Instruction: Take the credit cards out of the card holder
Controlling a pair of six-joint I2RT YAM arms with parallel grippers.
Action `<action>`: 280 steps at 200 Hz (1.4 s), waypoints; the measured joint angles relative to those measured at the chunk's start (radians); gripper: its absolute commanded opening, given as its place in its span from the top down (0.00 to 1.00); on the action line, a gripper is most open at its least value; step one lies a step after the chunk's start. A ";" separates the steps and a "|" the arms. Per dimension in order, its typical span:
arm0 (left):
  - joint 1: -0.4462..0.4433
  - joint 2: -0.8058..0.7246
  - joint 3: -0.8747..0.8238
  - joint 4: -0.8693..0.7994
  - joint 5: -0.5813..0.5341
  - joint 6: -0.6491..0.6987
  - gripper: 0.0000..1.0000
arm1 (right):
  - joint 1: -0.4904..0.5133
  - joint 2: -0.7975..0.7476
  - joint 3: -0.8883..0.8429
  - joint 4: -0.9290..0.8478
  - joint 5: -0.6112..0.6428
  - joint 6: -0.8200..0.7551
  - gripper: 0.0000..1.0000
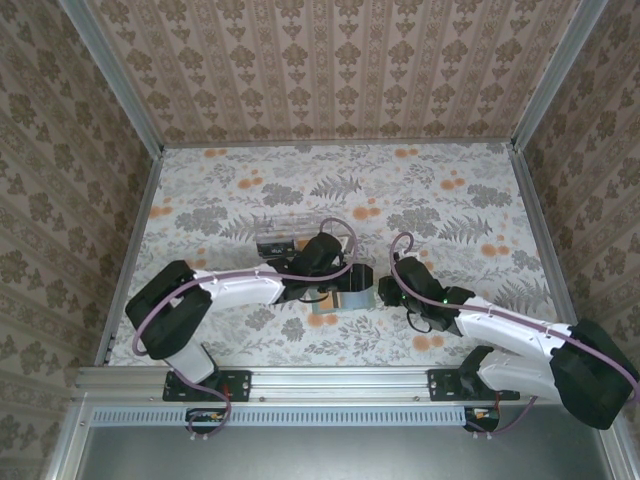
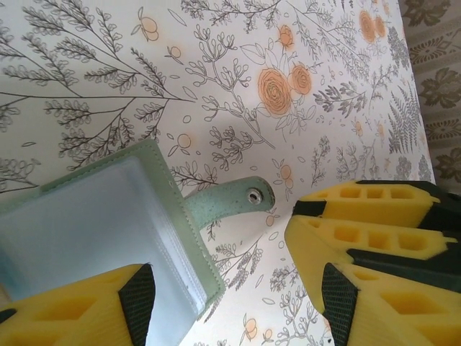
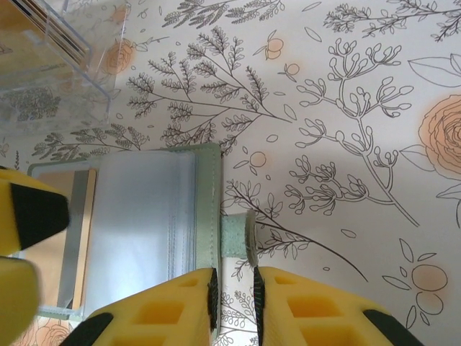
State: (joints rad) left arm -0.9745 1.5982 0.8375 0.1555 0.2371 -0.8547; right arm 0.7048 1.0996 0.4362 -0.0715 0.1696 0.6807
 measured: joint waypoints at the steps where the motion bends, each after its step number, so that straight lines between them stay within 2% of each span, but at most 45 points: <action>1: 0.000 -0.003 0.000 -0.003 -0.002 0.001 0.34 | 0.000 0.000 0.000 0.000 -0.001 0.000 0.75; 38: 0.035 -0.166 -0.078 -0.026 -0.042 0.003 0.35 | 0.003 0.060 0.011 0.015 -0.068 -0.021 0.76; 84: 0.093 -0.304 -0.240 -0.079 -0.100 -0.021 0.34 | 0.031 0.228 0.134 0.030 -0.145 -0.059 0.78; 113: 0.102 -0.309 -0.300 -0.088 -0.104 -0.043 0.34 | 0.041 0.319 0.198 0.046 -0.171 -0.080 0.78; 164: 0.107 -0.262 -0.306 -0.038 -0.087 -0.068 0.34 | 0.042 0.431 0.225 0.042 -0.174 -0.095 0.80; 280: 0.107 -0.176 -0.307 0.034 -0.049 -0.088 0.34 | 0.042 0.435 0.225 0.047 -0.174 -0.095 0.80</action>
State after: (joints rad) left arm -0.8677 1.4220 0.5304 0.1890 0.1879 -0.9424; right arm 0.7471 1.5349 0.6613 -0.0242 -0.0040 0.5861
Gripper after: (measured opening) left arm 0.662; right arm 0.205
